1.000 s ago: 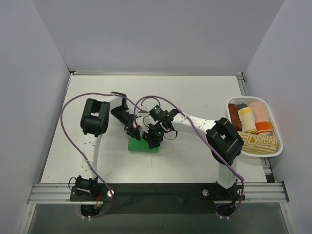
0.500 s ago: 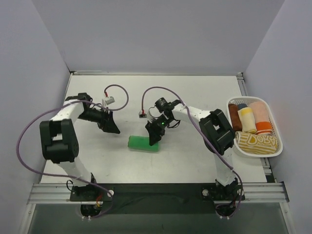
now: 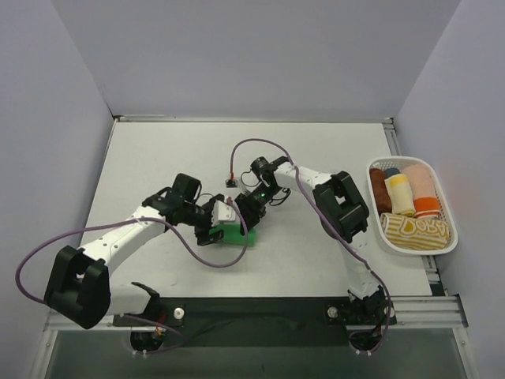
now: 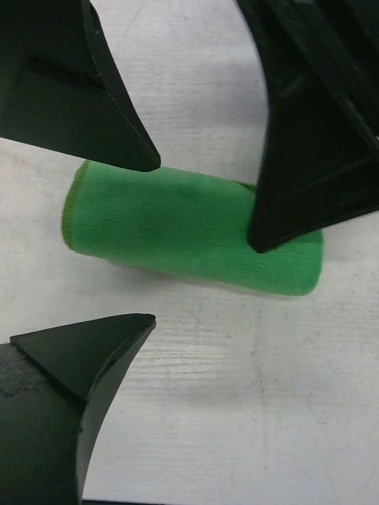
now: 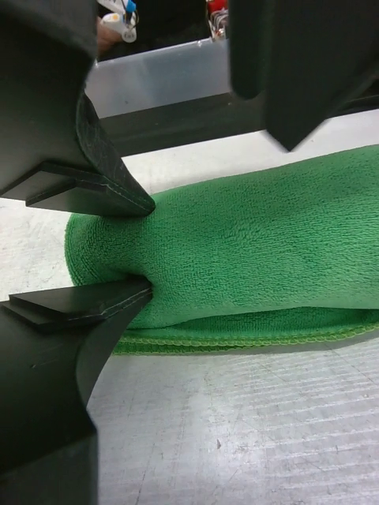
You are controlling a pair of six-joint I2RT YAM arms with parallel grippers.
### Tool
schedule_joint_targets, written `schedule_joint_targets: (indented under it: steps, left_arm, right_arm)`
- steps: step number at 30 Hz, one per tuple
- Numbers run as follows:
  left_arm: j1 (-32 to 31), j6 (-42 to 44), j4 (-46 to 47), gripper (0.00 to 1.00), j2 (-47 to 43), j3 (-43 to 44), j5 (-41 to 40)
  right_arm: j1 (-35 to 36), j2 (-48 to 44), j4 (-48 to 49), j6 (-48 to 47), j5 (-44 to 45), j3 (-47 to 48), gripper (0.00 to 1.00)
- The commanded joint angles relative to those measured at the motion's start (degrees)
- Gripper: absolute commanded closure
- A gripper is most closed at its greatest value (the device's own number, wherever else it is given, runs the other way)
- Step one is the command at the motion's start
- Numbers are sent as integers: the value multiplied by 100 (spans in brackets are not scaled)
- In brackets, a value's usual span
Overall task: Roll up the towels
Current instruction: Roll the towel
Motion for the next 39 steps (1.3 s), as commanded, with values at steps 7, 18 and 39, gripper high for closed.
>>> schedule_joint_targets:
  steps: [7,18,39]
  left_arm:
    - [-698,777,985,23,924,76,-730]
    - [-180,821,-1063,66,2270,1156,-64]
    - [541,663,-3859,72,5505,4445,597]
  right_arm:
    - [3,446,-655,-52,398,194,63]
    - [-647,-722,-901,475,934,159,53]
    - [-174,-3957,-1700,-447,1198,-545,64]
